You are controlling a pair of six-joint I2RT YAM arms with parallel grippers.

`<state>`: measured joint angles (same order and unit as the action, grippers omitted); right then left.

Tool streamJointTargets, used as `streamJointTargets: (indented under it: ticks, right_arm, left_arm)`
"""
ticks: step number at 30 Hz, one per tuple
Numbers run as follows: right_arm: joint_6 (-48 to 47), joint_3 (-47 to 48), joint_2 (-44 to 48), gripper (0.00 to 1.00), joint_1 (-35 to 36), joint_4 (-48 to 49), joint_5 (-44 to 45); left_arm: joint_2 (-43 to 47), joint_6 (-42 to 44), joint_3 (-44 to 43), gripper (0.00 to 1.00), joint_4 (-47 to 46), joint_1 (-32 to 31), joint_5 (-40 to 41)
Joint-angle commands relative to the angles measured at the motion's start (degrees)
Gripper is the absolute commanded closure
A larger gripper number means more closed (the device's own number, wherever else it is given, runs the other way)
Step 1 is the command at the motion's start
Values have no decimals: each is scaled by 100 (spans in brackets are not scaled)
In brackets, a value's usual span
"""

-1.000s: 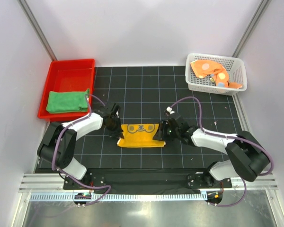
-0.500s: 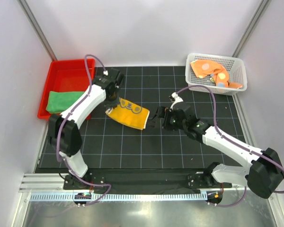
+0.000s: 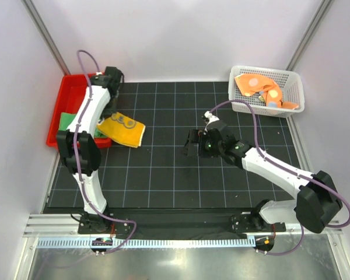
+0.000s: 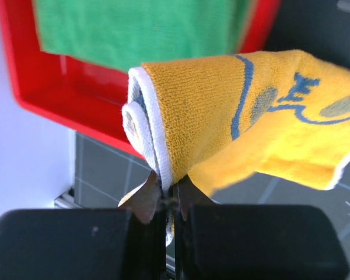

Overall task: Fold and stack the towels
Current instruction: Neatly place the folded towel into the bin

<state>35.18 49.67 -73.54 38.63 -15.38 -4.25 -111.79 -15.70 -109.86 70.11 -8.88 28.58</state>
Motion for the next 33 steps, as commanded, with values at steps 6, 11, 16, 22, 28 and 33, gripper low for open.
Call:
streamJointTargets:
  ticks: [6, 11, 16, 22, 28, 33]
  right_arm:
    - [-283, 368, -345, 0, -110, 412, -163]
    - [-406, 535, -512, 0, -180, 422, -199]
    - [-494, 596, -644, 0, -312, 457, -252]
    - [-503, 588, -793, 0, -435, 553, -313]
    - [-512, 631, -934, 0, -523, 571, -384]
    - [-486, 658, -987, 0, -576, 562, -348]
  left_arm:
    - [-299, 243, -579, 100, -190, 862, 333]
    - [-607, 445, -966, 100, -278, 1240, 701]
    - [-687, 349, -958, 100, -559, 1582, 561]
    - [-853, 340, -1019, 100, -814, 1846, 483]
    - [-1099, 208, -950, 100, -1148, 2198, 201]
    - [-1529, 199, -922, 100, -1298, 2365, 262]
